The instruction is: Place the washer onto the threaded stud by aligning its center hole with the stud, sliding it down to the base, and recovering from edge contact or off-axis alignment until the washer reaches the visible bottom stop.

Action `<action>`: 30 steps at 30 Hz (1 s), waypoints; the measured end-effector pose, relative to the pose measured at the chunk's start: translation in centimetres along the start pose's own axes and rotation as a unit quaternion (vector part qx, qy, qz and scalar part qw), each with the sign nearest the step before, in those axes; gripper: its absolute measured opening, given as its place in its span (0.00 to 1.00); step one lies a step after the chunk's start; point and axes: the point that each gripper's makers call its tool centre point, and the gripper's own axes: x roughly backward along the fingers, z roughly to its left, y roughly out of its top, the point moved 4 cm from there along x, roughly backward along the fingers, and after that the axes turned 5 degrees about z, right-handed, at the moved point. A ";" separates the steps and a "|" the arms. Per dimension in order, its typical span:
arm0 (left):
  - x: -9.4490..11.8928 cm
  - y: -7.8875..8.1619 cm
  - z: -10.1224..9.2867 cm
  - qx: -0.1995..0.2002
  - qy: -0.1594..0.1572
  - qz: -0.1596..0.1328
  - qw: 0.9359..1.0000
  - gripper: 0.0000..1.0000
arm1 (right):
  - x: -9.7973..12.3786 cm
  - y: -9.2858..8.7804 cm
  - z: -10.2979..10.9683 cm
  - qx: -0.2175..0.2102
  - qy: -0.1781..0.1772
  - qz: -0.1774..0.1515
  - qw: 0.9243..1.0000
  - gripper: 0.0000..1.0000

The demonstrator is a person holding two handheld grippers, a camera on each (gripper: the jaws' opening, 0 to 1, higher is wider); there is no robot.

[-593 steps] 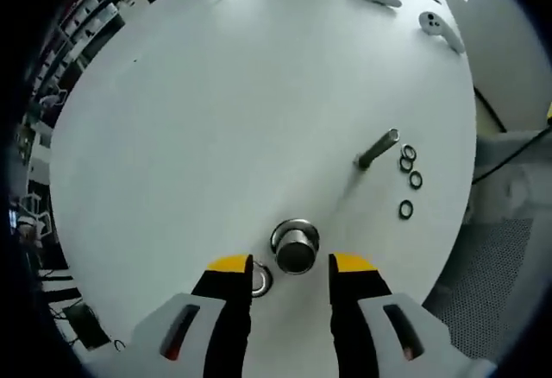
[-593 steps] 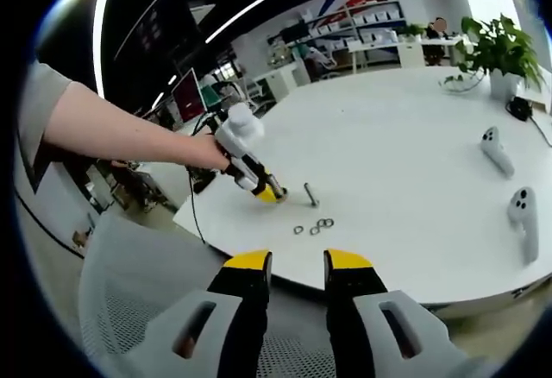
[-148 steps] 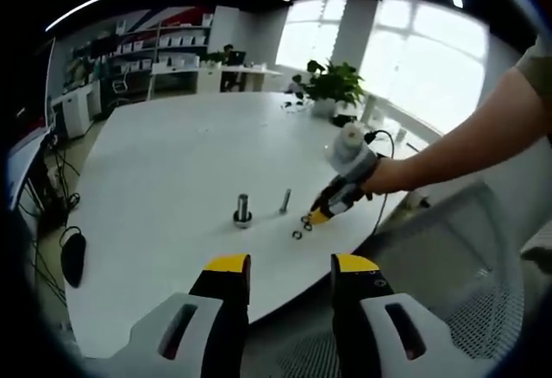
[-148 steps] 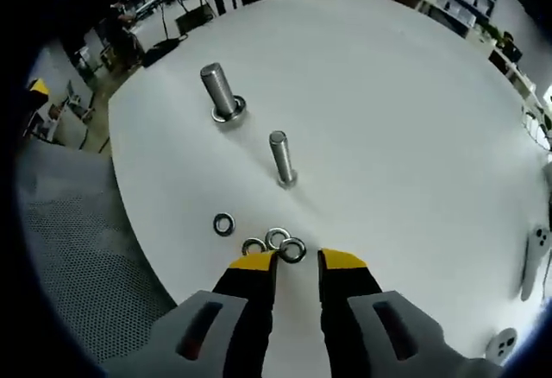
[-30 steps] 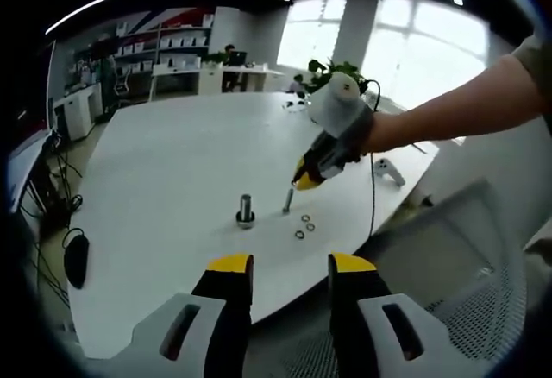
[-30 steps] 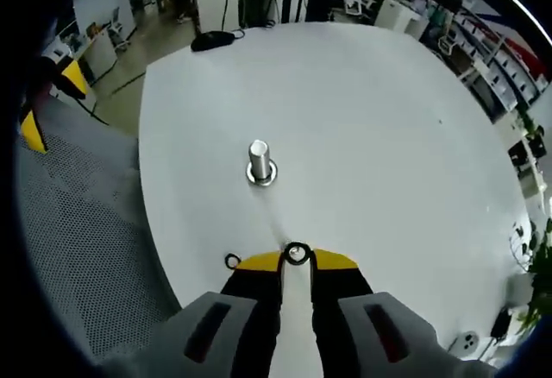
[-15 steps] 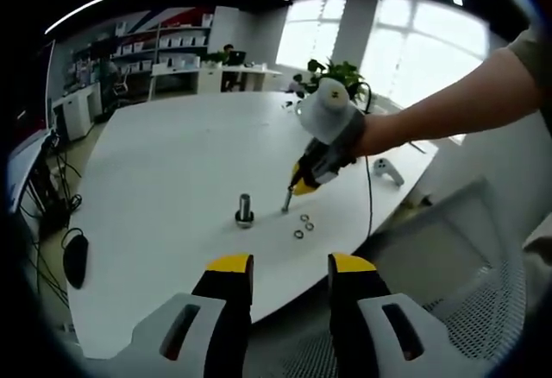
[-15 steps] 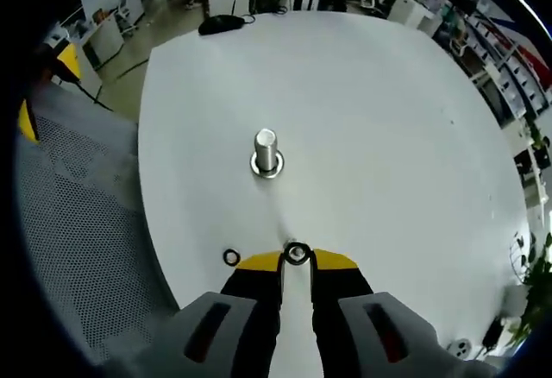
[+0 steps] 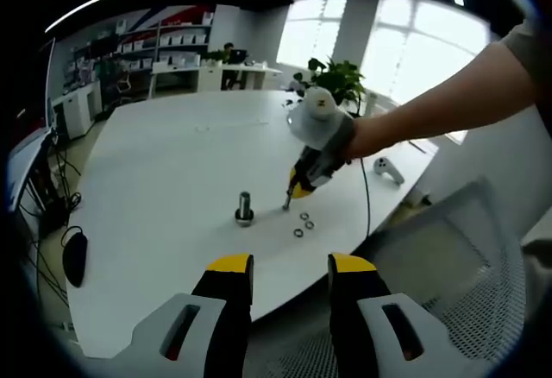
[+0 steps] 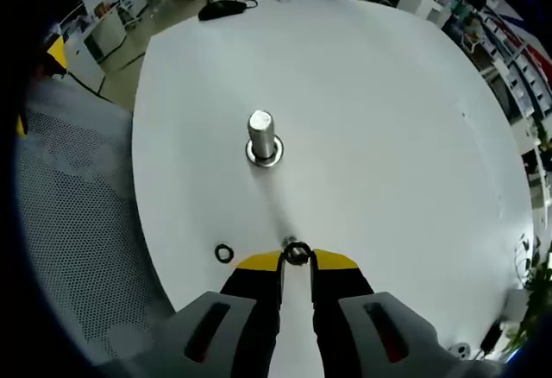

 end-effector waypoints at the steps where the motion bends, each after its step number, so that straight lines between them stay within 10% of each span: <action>1: 0.0 0.0 0.0 0.000 0.000 0.000 1.000 0.32 | -0.1 0.0 -0.1 -0.002 0.003 0.002 1.000 0.14; 30: -0.1 0.0 0.3 0.005 0.007 0.001 1.000 0.32 | -2.7 -1.3 -0.3 -0.026 0.018 0.026 0.999 0.15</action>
